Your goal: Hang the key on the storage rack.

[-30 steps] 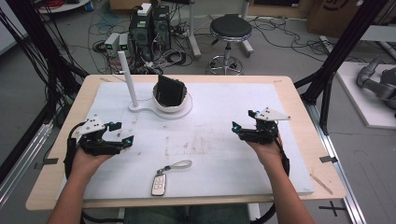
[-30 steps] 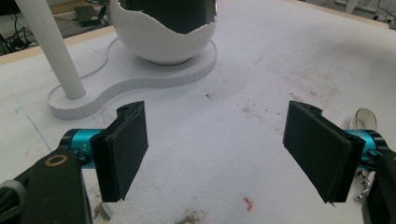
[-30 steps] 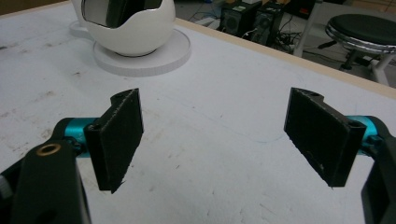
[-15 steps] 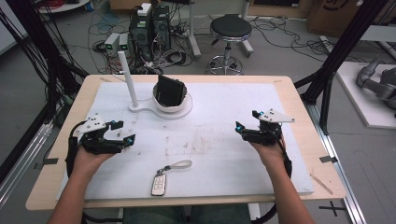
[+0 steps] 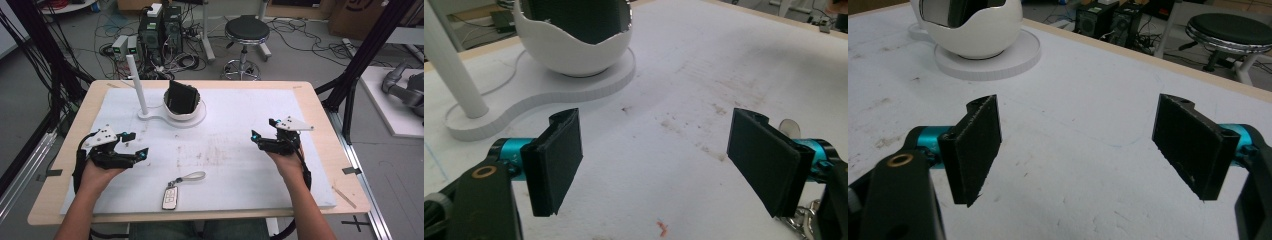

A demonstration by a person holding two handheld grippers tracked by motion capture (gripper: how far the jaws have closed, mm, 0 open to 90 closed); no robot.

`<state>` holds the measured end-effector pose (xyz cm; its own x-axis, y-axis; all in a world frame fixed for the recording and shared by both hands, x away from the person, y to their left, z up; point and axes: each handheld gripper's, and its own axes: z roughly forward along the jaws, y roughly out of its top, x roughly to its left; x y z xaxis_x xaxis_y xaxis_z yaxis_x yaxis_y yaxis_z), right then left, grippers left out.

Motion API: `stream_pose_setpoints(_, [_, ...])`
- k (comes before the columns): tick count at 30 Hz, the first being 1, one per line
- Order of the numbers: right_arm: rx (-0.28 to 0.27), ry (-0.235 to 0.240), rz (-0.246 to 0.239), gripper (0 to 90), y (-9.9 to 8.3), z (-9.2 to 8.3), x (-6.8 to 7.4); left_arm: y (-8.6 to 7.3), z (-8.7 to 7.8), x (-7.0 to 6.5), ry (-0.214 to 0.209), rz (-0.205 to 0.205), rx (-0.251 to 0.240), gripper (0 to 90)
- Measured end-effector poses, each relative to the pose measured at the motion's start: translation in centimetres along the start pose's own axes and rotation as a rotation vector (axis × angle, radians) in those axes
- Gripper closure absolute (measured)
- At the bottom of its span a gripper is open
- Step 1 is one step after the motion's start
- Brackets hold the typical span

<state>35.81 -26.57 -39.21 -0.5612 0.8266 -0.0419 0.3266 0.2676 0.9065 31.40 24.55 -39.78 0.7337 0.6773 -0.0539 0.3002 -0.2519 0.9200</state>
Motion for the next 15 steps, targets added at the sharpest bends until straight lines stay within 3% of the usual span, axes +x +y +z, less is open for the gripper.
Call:
stream_pose_setpoints(7, [0.000,-0.003,0.001,20.0,0.0,0.1,-0.1,0.1,1.3,-1.6,-0.056,0.025,0.025,22.1])
stream_pose_setpoints(12, [0.007,-0.003,-0.003,20.0,0.0,0.2,0.0,0.0,3.2,-3.3,-0.131,0.047,0.069,22.1])
stream_pose_setpoints(15, [0.012,-0.003,-0.002,20.0,0.0,0.2,0.1,-0.4,4.5,-4.2,-0.188,0.062,0.121,22.1])
